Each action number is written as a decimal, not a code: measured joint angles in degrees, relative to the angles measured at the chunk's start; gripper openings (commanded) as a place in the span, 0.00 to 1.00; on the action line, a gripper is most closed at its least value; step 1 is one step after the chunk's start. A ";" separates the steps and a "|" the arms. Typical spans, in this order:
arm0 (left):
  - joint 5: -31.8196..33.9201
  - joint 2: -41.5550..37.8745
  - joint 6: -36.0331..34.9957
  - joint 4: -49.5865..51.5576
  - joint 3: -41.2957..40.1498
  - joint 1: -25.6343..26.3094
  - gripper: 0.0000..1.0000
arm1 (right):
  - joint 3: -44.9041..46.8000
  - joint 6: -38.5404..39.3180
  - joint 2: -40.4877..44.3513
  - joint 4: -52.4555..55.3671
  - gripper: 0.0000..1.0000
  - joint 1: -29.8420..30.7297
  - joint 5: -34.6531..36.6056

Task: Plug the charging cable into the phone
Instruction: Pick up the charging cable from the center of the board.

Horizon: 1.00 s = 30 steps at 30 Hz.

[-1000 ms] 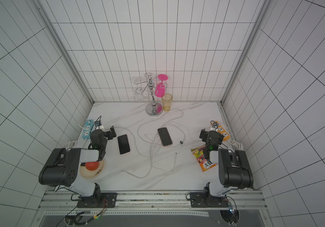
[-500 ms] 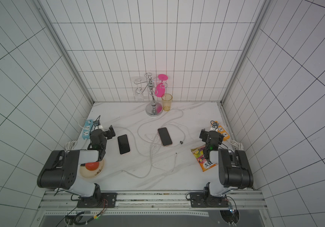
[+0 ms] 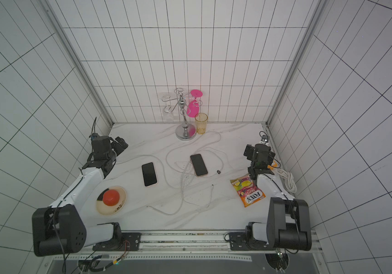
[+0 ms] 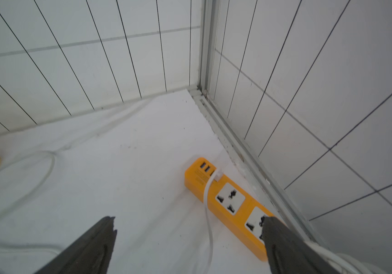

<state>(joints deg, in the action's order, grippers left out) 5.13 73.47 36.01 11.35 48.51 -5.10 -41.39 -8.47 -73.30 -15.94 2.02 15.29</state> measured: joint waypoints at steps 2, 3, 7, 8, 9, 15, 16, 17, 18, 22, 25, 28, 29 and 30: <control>-4.79 -1.66 1.60 2.82 -1.68 0.76 0.98 | -3.52 -1.95 3.15 5.84 0.96 0.35 -1.57; -6.82 -2.64 2.14 4.52 -1.86 1.22 0.98 | -5.03 -2.75 4.31 8.57 0.93 0.76 -2.80; -11.37 -8.31 3.02 10.75 -1.77 3.45 0.98 | -10.38 -5.44 6.67 19.76 0.87 8.41 -6.43; -12.11 -10.25 3.04 12.72 -1.73 4.02 0.98 | -11.56 -5.90 6.73 22.36 0.87 12.22 -7.21; -12.59 -12.09 3.02 14.38 -1.70 4.48 0.98 | -12.59 -6.14 6.67 24.83 0.87 16.68 -7.85; -15.91 -20.59 3.48 24.24 -1.70 5.77 0.98 | -15.19 -7.28 3.61 32.54 0.88 43.76 -13.42; -16.28 -21.00 3.69 25.79 -1.73 5.81 0.98 | -15.21 -7.45 2.43 32.89 0.88 47.76 -14.08; -16.59 -21.29 4.02 27.19 -1.81 5.81 0.98 | -15.37 -7.45 0.81 33.11 0.88 51.39 -14.53; -16.90 -21.55 4.28 28.11 -2.03 5.84 0.98 | -15.85 -7.34 -1.22 33.40 0.87 54.49 -15.15; -17.53 -22.75 6.05 31.04 -4.20 5.84 0.98 | -22.34 -5.20 -13.68 36.17 0.86 65.20 -17.18; -17.16 -22.84 7.08 33.18 -4.81 5.81 0.98 | -27.69 -2.60 -23.52 37.29 0.85 70.51 -17.38; -16.50 -22.84 7.78 34.58 -4.81 5.81 0.98 | -29.46 -1.14 -29.27 37.86 0.85 73.53 -17.68; -16.31 -22.86 7.93 34.99 -4.81 5.79 0.98 | -29.55 -0.85 -30.34 38.03 0.85 73.88 -17.81; -16.11 -22.86 8.02 35.28 -4.81 5.79 0.98 | -29.64 -0.52 -31.34 38.21 0.85 74.01 -17.97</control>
<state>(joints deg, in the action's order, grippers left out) -10.98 50.61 44.03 46.63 43.70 0.69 -71.02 -8.99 -104.64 22.26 76.03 -2.68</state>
